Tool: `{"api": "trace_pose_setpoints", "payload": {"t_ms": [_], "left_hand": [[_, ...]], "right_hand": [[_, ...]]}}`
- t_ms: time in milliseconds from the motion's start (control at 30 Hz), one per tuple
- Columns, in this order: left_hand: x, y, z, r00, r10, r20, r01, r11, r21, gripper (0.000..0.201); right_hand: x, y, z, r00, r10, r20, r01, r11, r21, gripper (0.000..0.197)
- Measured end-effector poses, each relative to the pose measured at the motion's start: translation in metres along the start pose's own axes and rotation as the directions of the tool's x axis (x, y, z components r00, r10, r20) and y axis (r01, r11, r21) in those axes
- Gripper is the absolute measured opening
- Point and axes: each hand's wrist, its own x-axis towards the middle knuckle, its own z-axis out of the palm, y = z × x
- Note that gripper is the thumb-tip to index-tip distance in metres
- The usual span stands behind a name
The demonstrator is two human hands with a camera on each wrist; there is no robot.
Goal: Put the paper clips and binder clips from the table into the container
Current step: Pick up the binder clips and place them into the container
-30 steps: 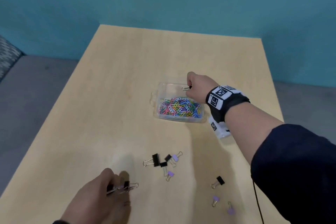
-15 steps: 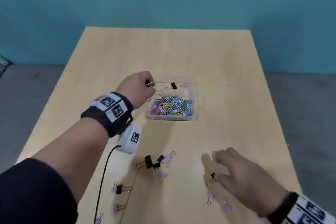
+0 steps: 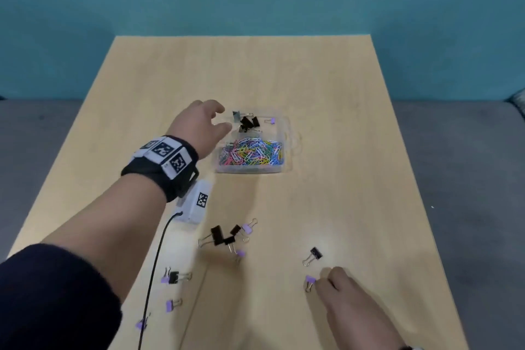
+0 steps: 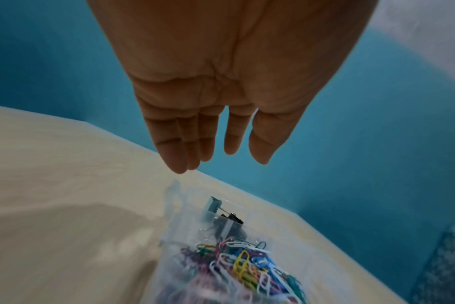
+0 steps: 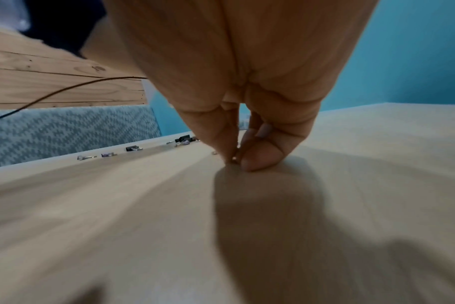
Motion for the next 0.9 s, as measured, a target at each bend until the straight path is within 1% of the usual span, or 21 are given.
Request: {"api": "trace_pose_setpoints", "payload": {"t_ms": [100, 167, 200, 267, 333, 400, 433, 467, 500, 533, 567, 600, 633, 667, 700, 733, 767, 800, 833, 867, 900], "left_hand": [[-0.063, -0.030, -0.013, 0.997, -0.073, 0.007, 0.073, 0.996, -0.058, 0.028], [-0.112, -0.049, -0.016, 0.987, -0.151, 0.057, 0.154, 0.987, -0.048, 0.021], [-0.137, -0.059, -0.015, 0.975, -0.204, 0.091, 0.207, 0.978, -0.027, 0.018], [-0.184, -0.074, -0.012, 0.932, -0.321, 0.166, 0.321, 0.947, 0.026, 0.017], [-0.226, -0.087, -0.004, 0.885, -0.403, 0.234, 0.400, 0.914, 0.063, 0.021], [-0.257, -0.092, 0.009, 0.862, -0.422, 0.281, 0.411, 0.906, 0.100, 0.028], [-0.270, -0.093, 0.016, 0.867, -0.406, 0.291, 0.390, 0.914, 0.113, 0.029], [-0.281, -0.092, 0.024, 0.881, -0.375, 0.288, 0.357, 0.927, 0.114, 0.027], [-0.288, -0.091, 0.031, 0.900, -0.338, 0.275, 0.320, 0.941, 0.108, 0.022], [-0.293, -0.091, 0.038, 0.918, -0.300, 0.258, 0.284, 0.954, 0.100, 0.018], [-0.296, -0.091, 0.044, 0.931, -0.273, 0.243, 0.258, 0.962, 0.094, 0.015], [-0.297, -0.091, 0.048, 0.939, -0.255, 0.231, 0.242, 0.967, 0.083, 0.013], [-0.297, -0.091, 0.052, 0.946, -0.241, 0.217, 0.231, 0.970, 0.072, 0.011], [-0.296, -0.090, 0.053, 0.954, -0.224, 0.199, 0.216, 0.974, 0.059, 0.011], [-0.296, -0.088, 0.053, 0.961, -0.208, 0.180, 0.204, 0.978, 0.038, 0.011], [-0.295, -0.088, 0.052, 0.969, -0.197, 0.151, 0.199, 0.980, 0.005, 0.010], [-0.296, -0.088, 0.048, 0.971, -0.212, 0.108, 0.217, 0.976, -0.036, 0.009], [-0.296, -0.090, 0.043, 0.966, -0.253, 0.053, 0.256, 0.964, -0.077, 0.010], [-0.297, -0.095, 0.038, 0.951, -0.308, 0.007, 0.307, 0.946, -0.107, 0.012], [-0.299, -0.101, 0.033, 0.932, -0.362, -0.004, 0.359, 0.926, -0.114, 0.014], [-0.302, -0.106, 0.030, 0.915, -0.403, 0.024, 0.403, 0.909, -0.103, 0.019]], "right_hand": [[-0.001, -0.001, -0.003, 1.000, 0.025, -0.009, -0.025, 1.000, -0.016, 0.061], [0.000, -0.002, -0.010, 0.997, 0.076, -0.015, -0.076, 0.997, 0.004, 0.056], [0.000, -0.002, -0.013, 0.995, 0.099, -0.018, -0.098, 0.995, 0.007, 0.050], [0.004, -0.002, -0.019, 0.989, 0.148, -0.015, -0.149, 0.989, -0.007, 0.037], [0.008, -0.002, -0.025, 0.981, 0.187, 0.048, -0.187, 0.982, -0.005, 0.026], [0.009, -0.002, -0.027, 0.968, 0.231, 0.098, -0.233, 0.972, 0.011, 0.016], [0.008, -0.003, -0.025, 0.964, 0.253, 0.087, -0.256, 0.966, 0.027, 0.012], [0.006, -0.005, -0.024, 0.959, 0.279, 0.050, -0.283, 0.955, 0.091, 0.010], [0.004, -0.007, -0.022, 0.947, 0.320, 0.002, -0.312, 0.921, 0.235, 0.012], [0.004, -0.009, -0.021, 0.914, 0.406, -0.024, -0.350, 0.816, 0.459, 0.017], [0.003, -0.013, -0.021, 0.869, 0.495, 0.011, -0.369, 0.633, 0.681, 0.023], [0.003, -0.017, -0.022, 0.829, 0.552, 0.093, -0.377, 0.427, 0.822, 0.028], [0.004, -0.022, -0.023, 0.808, 0.568, 0.157, -0.368, 0.278, 0.887, 0.033], [0.004, -0.025, -0.023, 0.800, 0.570, 0.185, -0.364, 0.217, 0.906, 0.036], [0.004, -0.027, -0.023, 0.799, 0.569, 0.193, -0.366, 0.207, 0.907, 0.038], [0.004, -0.030, -0.022, 0.798, 0.571, 0.193, -0.381, 0.230, 0.895, 0.037], [0.004, -0.033, -0.021, 0.801, 0.573, 0.174, -0.405, 0.303, 0.863, 0.033], [0.004, -0.035, -0.021, 0.820, 0.555, 0.139, -0.422, 0.422, 0.802, 0.025], [0.005, -0.038, -0.022, 0.852, 0.510, 0.120, -0.432, 0.555, 0.711, 0.017], [0.006, -0.042, -0.021, 0.883, 0.453, 0.119, -0.432, 0.688, 0.584, 0.016], [0.007, -0.045, -0.019, 0.904, 0.411, 0.121, -0.421, 0.800, 0.427, 0.023]]}}
